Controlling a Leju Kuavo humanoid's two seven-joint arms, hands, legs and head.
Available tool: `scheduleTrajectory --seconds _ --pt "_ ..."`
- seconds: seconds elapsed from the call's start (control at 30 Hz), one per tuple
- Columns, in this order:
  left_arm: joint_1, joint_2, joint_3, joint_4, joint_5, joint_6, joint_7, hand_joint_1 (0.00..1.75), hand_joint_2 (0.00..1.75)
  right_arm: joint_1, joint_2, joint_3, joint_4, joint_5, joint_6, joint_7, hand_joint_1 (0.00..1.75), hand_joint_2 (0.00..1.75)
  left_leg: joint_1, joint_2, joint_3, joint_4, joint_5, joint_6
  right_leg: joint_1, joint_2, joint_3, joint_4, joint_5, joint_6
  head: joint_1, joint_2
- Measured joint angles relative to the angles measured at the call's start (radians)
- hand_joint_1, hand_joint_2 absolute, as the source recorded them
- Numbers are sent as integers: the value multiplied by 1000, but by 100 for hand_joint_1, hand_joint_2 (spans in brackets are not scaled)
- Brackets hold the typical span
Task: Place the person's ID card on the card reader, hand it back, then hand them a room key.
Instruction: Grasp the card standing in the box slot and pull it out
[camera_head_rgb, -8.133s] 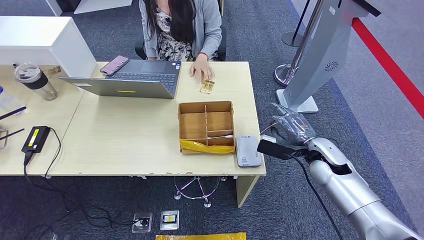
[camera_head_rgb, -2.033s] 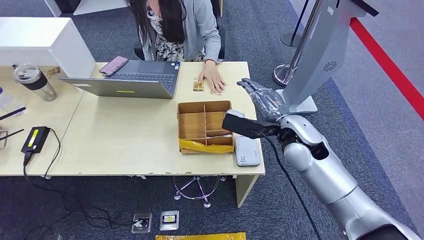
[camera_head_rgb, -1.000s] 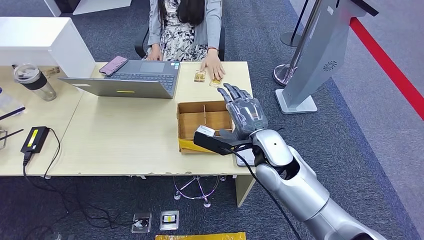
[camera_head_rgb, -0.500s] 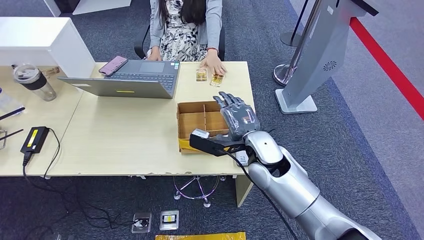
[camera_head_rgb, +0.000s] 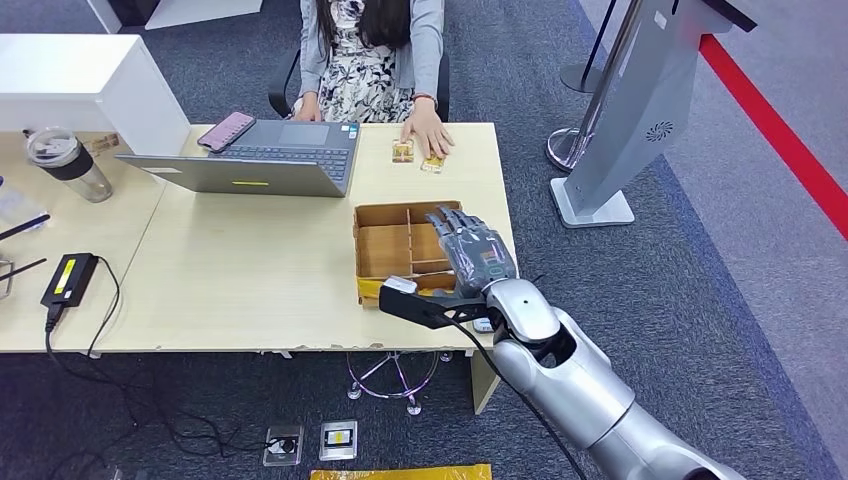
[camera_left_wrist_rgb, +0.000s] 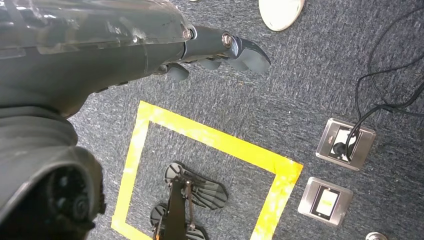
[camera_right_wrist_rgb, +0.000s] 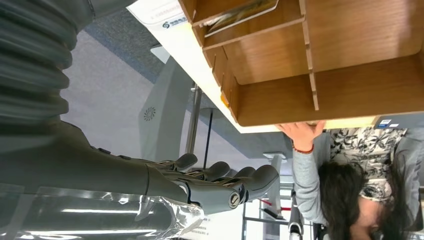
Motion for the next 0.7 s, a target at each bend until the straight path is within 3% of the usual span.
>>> scheduleTrajectory --seconds 0.4,0.7 --pt "0 0 0 0 1 -1 0 0 0 4 20 7 34 12 -13 -2 0 175 0 0 0 0 0 0 0 0 0 0 0 0 0 0" --pt "0 0 0 0 0 -1 0 0 0 -2 44 8 128 37 -134 -34 0 175 0 0 0 0 0 0 0 0 0 0 0 0 0 0"
